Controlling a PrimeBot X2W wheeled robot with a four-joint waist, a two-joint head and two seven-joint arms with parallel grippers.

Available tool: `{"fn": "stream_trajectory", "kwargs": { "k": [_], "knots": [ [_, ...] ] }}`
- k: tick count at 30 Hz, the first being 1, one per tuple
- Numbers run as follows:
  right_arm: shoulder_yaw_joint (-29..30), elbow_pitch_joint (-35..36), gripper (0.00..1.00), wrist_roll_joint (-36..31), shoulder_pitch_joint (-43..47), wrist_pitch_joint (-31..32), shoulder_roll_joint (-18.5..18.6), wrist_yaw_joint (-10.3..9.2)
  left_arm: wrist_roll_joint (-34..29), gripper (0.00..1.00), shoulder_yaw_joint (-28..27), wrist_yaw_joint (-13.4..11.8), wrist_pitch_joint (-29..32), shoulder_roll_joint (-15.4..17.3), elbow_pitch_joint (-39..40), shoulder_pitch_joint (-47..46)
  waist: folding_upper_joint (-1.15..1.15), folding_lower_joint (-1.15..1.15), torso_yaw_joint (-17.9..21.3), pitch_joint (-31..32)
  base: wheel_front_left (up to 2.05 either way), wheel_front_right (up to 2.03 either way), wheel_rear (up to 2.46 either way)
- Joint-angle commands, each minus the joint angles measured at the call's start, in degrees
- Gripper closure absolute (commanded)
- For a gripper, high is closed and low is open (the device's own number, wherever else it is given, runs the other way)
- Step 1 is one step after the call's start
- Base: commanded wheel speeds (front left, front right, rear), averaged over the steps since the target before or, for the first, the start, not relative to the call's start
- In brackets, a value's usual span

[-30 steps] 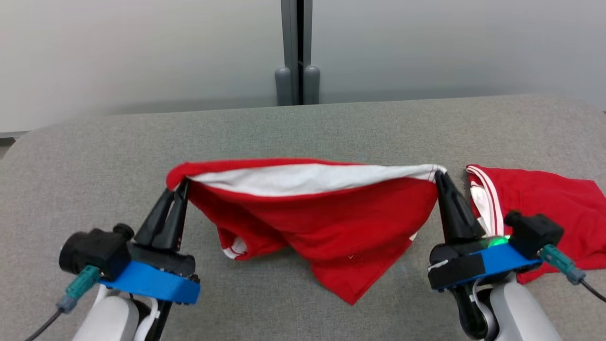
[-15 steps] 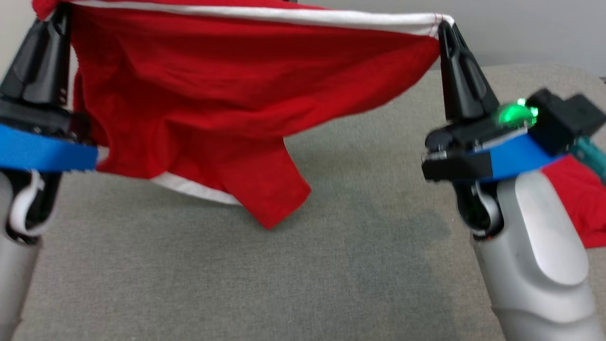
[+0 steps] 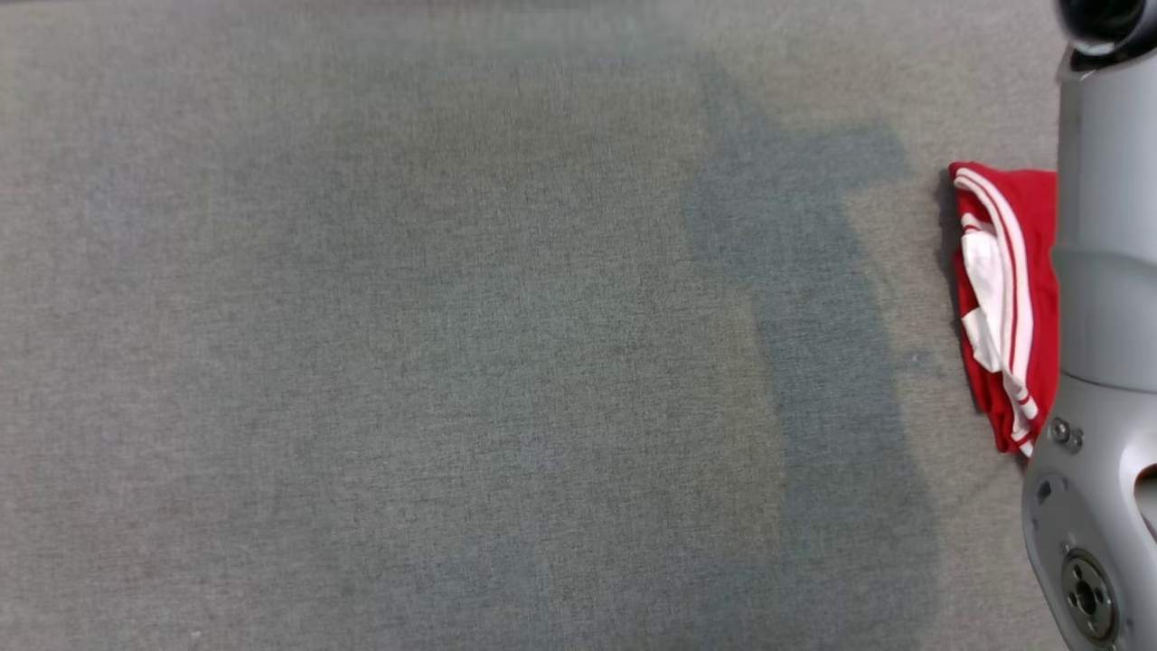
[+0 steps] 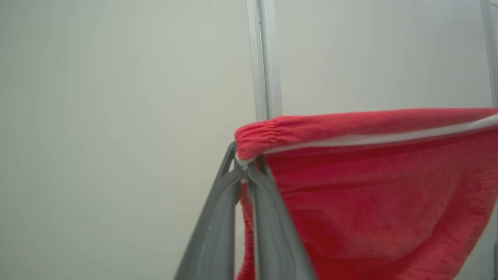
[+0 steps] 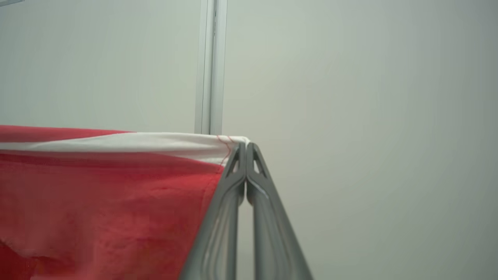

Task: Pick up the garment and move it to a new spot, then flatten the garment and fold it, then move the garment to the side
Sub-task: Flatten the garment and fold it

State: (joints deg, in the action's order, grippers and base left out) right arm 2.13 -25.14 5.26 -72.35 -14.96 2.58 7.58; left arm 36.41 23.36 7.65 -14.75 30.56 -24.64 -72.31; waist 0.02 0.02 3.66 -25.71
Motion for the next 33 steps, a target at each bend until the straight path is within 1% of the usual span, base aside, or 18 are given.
{"fn": "stream_trajectory", "kwargs": {
  "k": [1, 2, 4, 6, 9, 10, 12, 14, 16, 20, 22, 25, 28, 33],
  "knots": [
    [1.0, 0.2, 1.00, 0.6, 0.2, -0.3, 0.6, -0.15, 0.9, 1.00, -0.5, -0.3, -0.3, 0.6, -1.2, 0.2, -0.02, -0.02, -0.6, -1.0, 0.00, 0.00, 0.00],
    [0.2, 1.0, 1.00, 1.7, 2.2, -0.3, 0.6, -0.17, 2.8, 1.00, -0.1, -0.3, -0.5, 0.2, -2.6, 1.2, -0.02, -0.02, -0.1, -1.5, 0.00, 0.00, 0.00],
    [-0.4, 2.1, 1.00, 3.4, 6.0, -0.3, 0.7, -0.17, 4.7, 1.00, 1.7, -0.3, -0.4, 0.3, -3.4, 4.6, -0.02, -0.02, 0.2, -1.3, 0.00, 0.00, 0.00],
    [-0.9, 4.3, 1.00, 4.7, 10.5, -0.3, 0.7, -0.17, 5.1, 1.00, 3.4, -0.3, -0.5, 1.0, -2.3, 8.3, -0.02, -0.02, 0.4, -0.8, 0.00, 0.00, 0.00],
    [-1.1, 7.4, 1.00, 7.1, 21.1, -0.3, 0.6, -0.19, 6.8, 1.00, 3.5, -0.3, -0.5, -0.1, -2.8, 17.9, -0.02, -0.02, 0.4, 0.6, 0.00, 0.00, 0.00],
    [-1.1, 7.4, 1.00, 7.1, 21.1, -0.3, 0.6, -0.19, 6.8, 1.00, 3.5, -0.3, -0.5, -0.1, -2.8, 17.9, -0.02, -0.02, 0.4, 0.6, 0.00, 0.00, 0.00],
    [-1.5, 9.4, 1.00, 8.9, 28.7, -0.3, 0.7, -0.21, 8.3, 1.00, 2.4, -0.3, -0.5, -1.9, -4.0, 24.5, -0.02, -0.02, 0.4, 1.9, 0.00, 0.00, 0.00],
    [-1.8, 11.3, 1.00, 10.5, 36.1, -0.4, 0.8, -0.22, 9.1, 1.00, 2.9, -0.4, -0.5, -3.5, -5.5, 31.1, -0.02, -0.02, 0.6, 3.3, 0.00, 0.00, 0.00],
    [-3.1, 12.5, 1.00, 11.8, 43.1, -0.4, 0.8, -0.23, 9.6, 1.00, 1.6, -0.5, -0.5, -4.9, -7.1, 36.6, -0.02, -0.02, 0.8, 4.9, 0.00, 0.00, 0.00],
    [-5.1, 13.9, 1.00, 13.7, 55.0, -0.4, 0.8, -0.23, 10.3, 1.00, 0.3, -0.5, -0.5, -8.6, -10.1, 46.7, -0.02, -0.02, 1.0, 8.6, 0.00, 0.00, 0.00],
    [-6.1, 14.4, 1.00, 14.2, 59.8, -0.4, 0.7, -0.21, 9.3, 1.00, 0.9, -0.5, -0.5, -10.0, -10.6, 50.6, -0.02, -0.02, 0.9, 10.6, 0.00, 0.00, 0.00],
    [-7.9, 14.7, 1.00, 13.7, 65.7, -0.4, 0.7, -0.17, 8.4, 1.00, -0.1, -0.4, -0.5, -12.0, -11.2, 55.3, -0.02, -0.02, 0.6, 13.5, 0.00, 0.00, 0.00],
    [-9.3, 14.4, 1.00, 13.2, 70.5, -0.4, 0.6, -0.14, 7.4, 1.00, -0.1, -0.3, -0.5, -13.7, -11.6, 59.3, -0.02, -0.02, 0.3, 16.7, 0.00, 0.00, 0.00],
    [-10.8, 14.3, 1.00, 13.1, 77.1, -0.3, 0.5, -0.12, 5.1, 1.00, 0.0, -0.2, -0.5, -15.7, -11.7, 65.4, -0.02, -0.02, 0.3, 21.7, 0.00, 0.00, 0.00]
  ]
}}
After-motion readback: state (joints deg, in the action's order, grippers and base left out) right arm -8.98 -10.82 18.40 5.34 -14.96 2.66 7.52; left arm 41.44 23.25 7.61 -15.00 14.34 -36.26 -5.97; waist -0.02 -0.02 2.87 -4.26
